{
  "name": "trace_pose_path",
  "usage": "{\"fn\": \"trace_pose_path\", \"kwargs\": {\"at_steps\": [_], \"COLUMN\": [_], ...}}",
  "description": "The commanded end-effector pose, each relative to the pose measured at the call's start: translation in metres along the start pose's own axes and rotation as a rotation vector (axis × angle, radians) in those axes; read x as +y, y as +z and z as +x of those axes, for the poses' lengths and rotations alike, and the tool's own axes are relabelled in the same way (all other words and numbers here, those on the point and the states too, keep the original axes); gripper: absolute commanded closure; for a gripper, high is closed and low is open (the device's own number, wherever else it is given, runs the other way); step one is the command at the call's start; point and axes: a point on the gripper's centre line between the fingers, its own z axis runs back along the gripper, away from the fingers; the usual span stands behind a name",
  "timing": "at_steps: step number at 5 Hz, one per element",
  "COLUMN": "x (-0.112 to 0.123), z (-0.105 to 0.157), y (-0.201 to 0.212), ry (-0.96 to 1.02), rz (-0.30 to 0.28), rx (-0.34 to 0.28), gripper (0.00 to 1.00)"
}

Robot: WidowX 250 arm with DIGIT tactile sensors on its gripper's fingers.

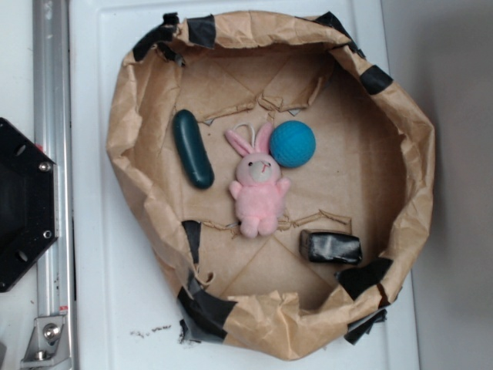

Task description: Grab the plastic pickle.

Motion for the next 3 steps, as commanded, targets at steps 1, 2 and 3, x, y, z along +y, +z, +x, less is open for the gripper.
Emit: {"fn": "trace_pose_path", "kwargs": {"at_steps": [1,2,3], "x": [0.000,0.022,0.037], "z": [0.000,0.048,0.083], "y": [0.000,-0.026,-0.055], "ry": [0.000,0.129,0.228], "rz": [0.000,0.038,0.026], "rx": [0.000,-0.028,-0.054], "gripper": [0.00,0.00,0.00]}}
